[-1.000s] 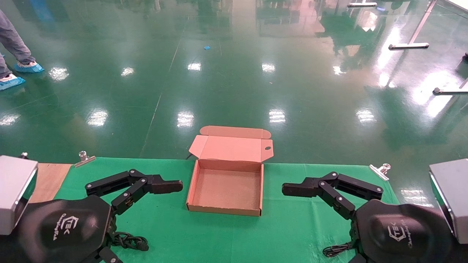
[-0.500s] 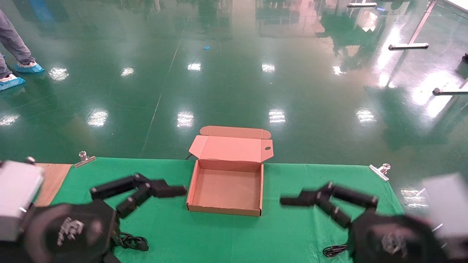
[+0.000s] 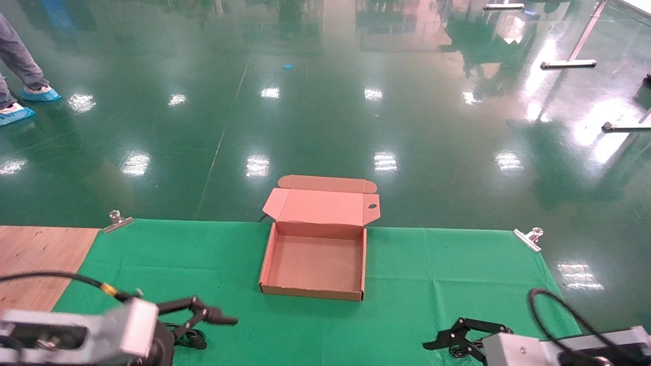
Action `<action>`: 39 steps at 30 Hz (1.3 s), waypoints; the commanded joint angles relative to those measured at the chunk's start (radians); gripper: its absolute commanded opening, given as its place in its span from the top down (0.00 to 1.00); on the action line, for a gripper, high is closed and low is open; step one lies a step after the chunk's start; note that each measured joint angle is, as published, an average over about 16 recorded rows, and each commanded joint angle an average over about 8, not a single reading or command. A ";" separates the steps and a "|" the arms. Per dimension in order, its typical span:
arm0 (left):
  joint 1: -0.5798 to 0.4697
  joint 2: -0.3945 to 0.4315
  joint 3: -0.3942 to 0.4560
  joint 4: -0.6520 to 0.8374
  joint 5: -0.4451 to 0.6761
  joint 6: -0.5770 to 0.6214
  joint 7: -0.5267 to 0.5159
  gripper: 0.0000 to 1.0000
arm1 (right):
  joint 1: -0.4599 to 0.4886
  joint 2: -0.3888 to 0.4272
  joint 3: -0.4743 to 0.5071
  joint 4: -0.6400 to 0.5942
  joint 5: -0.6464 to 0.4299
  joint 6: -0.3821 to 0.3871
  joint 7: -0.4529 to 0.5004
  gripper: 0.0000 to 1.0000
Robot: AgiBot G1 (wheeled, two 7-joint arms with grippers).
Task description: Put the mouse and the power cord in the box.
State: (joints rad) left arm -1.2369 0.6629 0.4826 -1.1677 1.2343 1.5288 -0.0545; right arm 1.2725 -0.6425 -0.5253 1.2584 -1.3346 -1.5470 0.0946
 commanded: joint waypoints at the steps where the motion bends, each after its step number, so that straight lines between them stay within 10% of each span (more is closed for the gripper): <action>1: -0.026 0.009 0.030 0.011 0.081 -0.001 0.023 0.00 | 0.023 -0.008 -0.029 -0.009 -0.064 -0.002 -0.011 0.00; 18: -0.211 0.241 0.271 0.237 0.691 -0.165 0.229 0.00 | 0.178 -0.191 -0.225 -0.316 -0.591 0.143 -0.255 0.00; 39: -0.308 0.444 0.338 0.805 0.825 -0.413 0.532 0.00 | 0.224 -0.430 -0.187 -0.969 -0.551 0.486 -0.675 0.00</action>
State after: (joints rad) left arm -1.5423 1.1040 0.8169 -0.3671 2.0507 1.1288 0.4775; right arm 1.4972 -1.0673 -0.7130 0.2986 -1.8869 -1.0704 -0.5720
